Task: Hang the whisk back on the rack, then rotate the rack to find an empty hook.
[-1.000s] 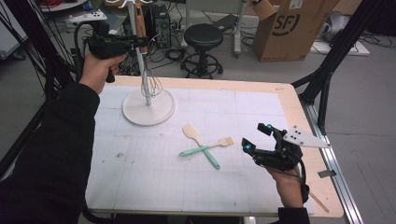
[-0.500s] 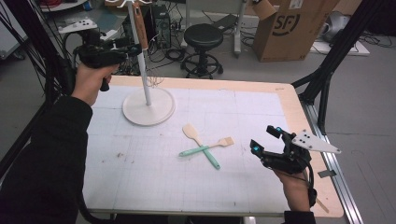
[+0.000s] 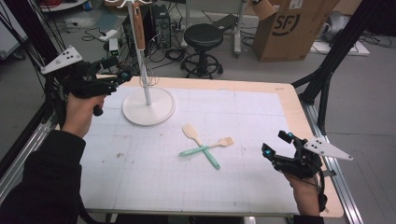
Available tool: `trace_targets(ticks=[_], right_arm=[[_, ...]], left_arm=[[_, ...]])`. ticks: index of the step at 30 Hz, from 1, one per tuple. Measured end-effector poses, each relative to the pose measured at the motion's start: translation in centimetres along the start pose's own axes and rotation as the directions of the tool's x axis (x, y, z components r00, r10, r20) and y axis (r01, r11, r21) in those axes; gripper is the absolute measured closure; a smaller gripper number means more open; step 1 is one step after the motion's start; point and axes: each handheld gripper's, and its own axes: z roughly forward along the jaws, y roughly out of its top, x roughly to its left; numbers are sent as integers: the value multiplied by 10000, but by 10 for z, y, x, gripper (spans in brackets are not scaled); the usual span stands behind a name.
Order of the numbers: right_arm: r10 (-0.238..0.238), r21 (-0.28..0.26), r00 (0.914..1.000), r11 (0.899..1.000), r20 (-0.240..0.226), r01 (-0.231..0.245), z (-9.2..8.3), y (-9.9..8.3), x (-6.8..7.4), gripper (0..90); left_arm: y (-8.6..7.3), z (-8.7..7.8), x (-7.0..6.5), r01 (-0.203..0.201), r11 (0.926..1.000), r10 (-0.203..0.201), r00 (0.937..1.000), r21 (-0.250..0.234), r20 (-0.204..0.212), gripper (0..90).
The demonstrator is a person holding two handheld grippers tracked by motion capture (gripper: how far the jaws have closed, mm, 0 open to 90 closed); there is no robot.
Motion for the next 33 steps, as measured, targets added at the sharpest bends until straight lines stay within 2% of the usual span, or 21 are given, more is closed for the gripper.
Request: trace_targets(ticks=[4,6,11,16,22,27,33], right_arm=[[-50,152,9999,9999,125,49,-3,-4,-4,175],[32,180,9999,9998,156,-34,-4,-6,-6,175],[84,144,9998,9999,183,-87,-5,-8,-9,175],[89,210,9999,9997,84,-91,-5,-8,-8,175],[65,236,10000,9997,-2,-65,-5,-5,-4,175],[60,190,10000,9998,-43,-59,-2,-3,-3,175],[99,244,9999,9997,-117,-96,2,-3,-3,175]], left_arm=[[-11,-8,-10,-321,9994,320,9995,86,49,208],[-17,-11,-14,-434,9990,435,9990,-55,135,199],[-22,-14,-17,-349,9994,350,9990,-26,266,186],[-24,-16,-17,-80,9999,78,9999,98,147,174],[-25,-19,-19,-158,9999,158,9998,8,111,174],[-25,-19,-17,65,10000,-65,9999,-41,142,178],[-23,-13,-11,100,9999,-99,9997,65,-216,179]])
